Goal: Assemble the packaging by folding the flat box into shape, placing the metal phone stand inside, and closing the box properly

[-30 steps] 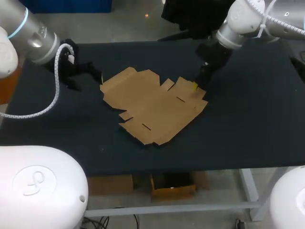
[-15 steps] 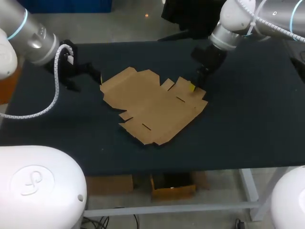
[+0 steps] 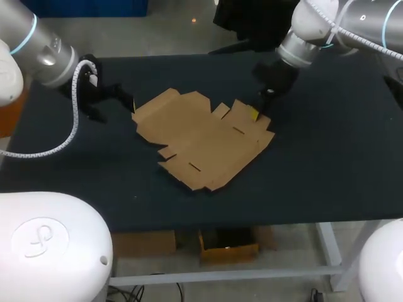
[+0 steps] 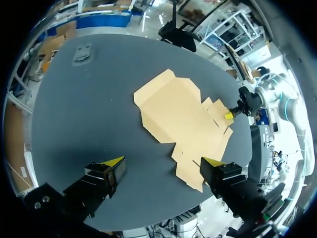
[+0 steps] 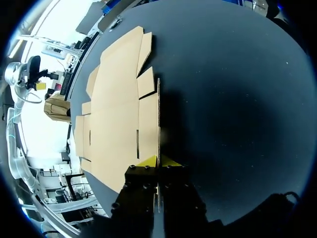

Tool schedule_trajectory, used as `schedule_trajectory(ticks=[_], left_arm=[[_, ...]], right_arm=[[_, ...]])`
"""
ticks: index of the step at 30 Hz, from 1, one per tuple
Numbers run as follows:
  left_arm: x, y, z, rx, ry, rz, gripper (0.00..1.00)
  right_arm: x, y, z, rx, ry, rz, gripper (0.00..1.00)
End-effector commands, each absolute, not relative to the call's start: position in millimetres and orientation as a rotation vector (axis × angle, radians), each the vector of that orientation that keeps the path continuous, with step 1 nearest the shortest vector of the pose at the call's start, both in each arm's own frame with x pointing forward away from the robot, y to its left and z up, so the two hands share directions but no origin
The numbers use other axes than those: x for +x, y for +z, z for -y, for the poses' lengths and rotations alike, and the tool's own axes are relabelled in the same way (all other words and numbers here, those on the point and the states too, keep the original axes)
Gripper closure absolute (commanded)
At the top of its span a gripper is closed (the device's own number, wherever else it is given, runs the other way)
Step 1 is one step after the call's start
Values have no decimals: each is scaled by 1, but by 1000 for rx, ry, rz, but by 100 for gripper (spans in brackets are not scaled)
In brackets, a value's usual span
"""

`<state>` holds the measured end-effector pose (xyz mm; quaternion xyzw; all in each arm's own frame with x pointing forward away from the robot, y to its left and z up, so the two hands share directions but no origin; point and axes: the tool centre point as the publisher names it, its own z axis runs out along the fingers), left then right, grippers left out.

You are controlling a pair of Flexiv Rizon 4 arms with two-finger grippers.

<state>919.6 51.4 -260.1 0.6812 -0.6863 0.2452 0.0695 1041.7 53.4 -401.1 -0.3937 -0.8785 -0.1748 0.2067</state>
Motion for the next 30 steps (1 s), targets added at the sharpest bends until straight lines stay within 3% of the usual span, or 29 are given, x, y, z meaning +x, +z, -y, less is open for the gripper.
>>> schedule_trajectory(ticks=[1,30], left_arm=[[918,-256,-51,2051,726,2073,0],[904,-249,-43,2010,697,2118,0]], right_arm=[[1028,-395,-47,-1149,-562,2453,100],[995,-389,-32,-1449,-915,2260,100]])
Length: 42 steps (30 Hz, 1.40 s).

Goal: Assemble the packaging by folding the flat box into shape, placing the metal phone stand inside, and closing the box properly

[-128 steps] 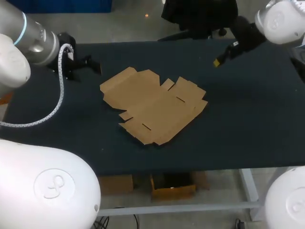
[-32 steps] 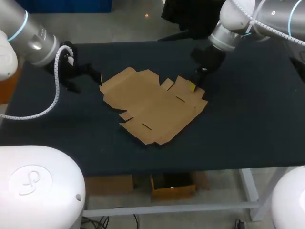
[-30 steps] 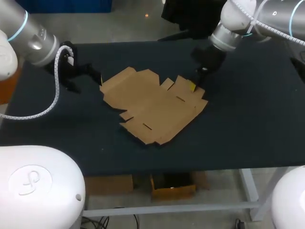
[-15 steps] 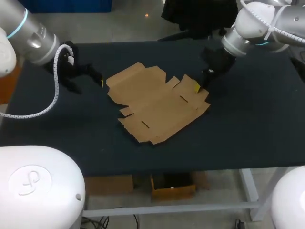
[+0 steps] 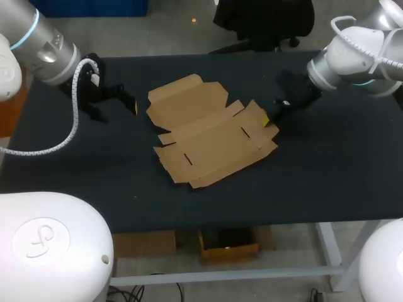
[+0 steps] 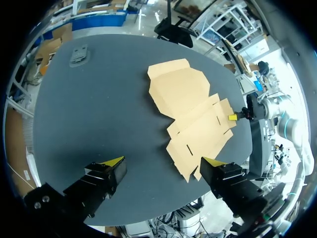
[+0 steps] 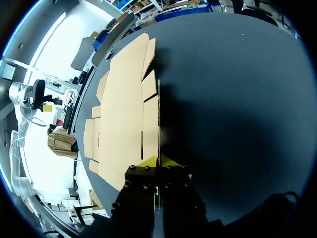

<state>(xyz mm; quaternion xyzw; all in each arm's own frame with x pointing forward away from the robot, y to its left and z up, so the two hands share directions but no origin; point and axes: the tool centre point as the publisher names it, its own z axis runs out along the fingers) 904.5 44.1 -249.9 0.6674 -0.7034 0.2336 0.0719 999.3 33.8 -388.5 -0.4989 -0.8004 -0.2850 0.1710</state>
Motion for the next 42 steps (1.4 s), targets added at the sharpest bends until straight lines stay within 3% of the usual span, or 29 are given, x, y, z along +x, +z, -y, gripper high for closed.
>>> schedule_trajectory(ticks=[1,42], left_arm=[[903,-249,-43,2010,696,2118,0],[901,-252,-38,1989,689,2121,0]], right_arm=[[995,-389,-32,-1449,-917,2260,100],[951,-374,-40,-1609,-947,1972,100]])
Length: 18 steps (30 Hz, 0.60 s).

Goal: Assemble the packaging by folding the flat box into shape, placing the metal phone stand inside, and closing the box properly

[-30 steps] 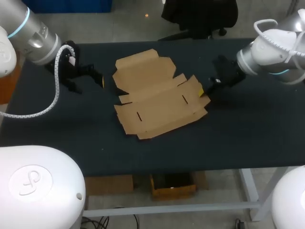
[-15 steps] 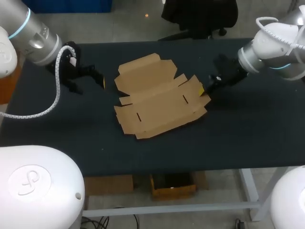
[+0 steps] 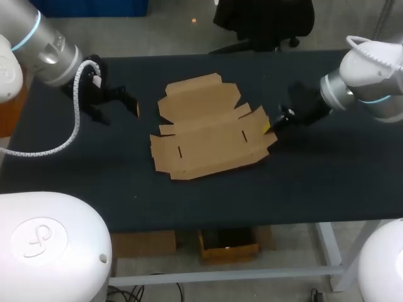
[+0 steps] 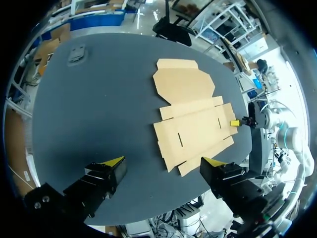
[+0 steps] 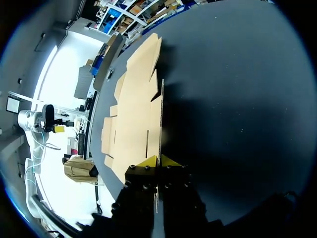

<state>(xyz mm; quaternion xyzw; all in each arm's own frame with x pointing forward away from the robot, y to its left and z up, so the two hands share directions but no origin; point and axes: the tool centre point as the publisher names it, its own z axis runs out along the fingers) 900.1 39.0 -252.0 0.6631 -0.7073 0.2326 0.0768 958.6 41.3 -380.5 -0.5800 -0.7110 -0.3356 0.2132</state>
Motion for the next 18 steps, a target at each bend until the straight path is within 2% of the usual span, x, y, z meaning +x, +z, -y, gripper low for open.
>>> schedule_trajectory(ticks=[1,18], left_arm=[[901,-252,-38,1988,690,2120,0],[899,-252,-35,1982,691,2121,0]], right_arm=[[949,-373,-40,-1607,-953,1973,100],[926,-384,-35,-1648,-967,1911,100]])
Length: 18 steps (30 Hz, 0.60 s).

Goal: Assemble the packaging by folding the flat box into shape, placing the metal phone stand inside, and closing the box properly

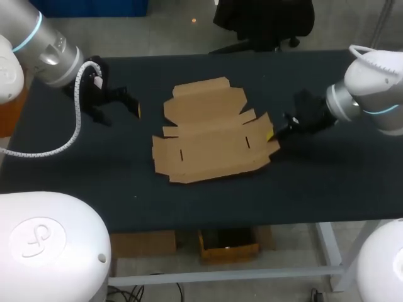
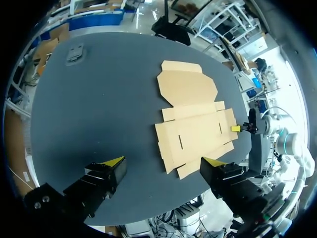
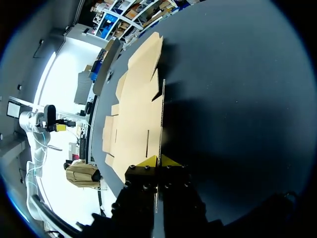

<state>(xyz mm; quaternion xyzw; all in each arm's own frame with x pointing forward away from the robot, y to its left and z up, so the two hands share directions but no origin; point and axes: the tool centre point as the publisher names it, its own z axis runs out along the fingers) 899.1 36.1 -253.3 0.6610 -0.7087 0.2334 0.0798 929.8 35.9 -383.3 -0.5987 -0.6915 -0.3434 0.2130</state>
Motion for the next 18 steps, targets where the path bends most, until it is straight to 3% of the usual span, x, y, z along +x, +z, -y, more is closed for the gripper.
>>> schedule_trajectory(ticks=[1,8,9,10,11,18], left_arm=[[899,-252,-36,1983,691,2121,0],[899,-253,-34,1982,686,2123,0],[899,-253,-34,1981,686,2123,0],[899,-253,-34,1981,686,2123,0],[899,-253,-34,1981,687,2123,0],[899,-254,-32,1979,683,2122,0]], right_arm=[[926,-384,-35,-1635,-971,1905,100],[923,-384,-34,-1628,-955,1901,100],[922,-384,-34,-1625,-943,1901,68],[922,-385,-33,-1628,-939,1899,52],[921,-386,-33,-1629,-926,1898,0],[927,-386,-24,-1618,-868,1912,0]])
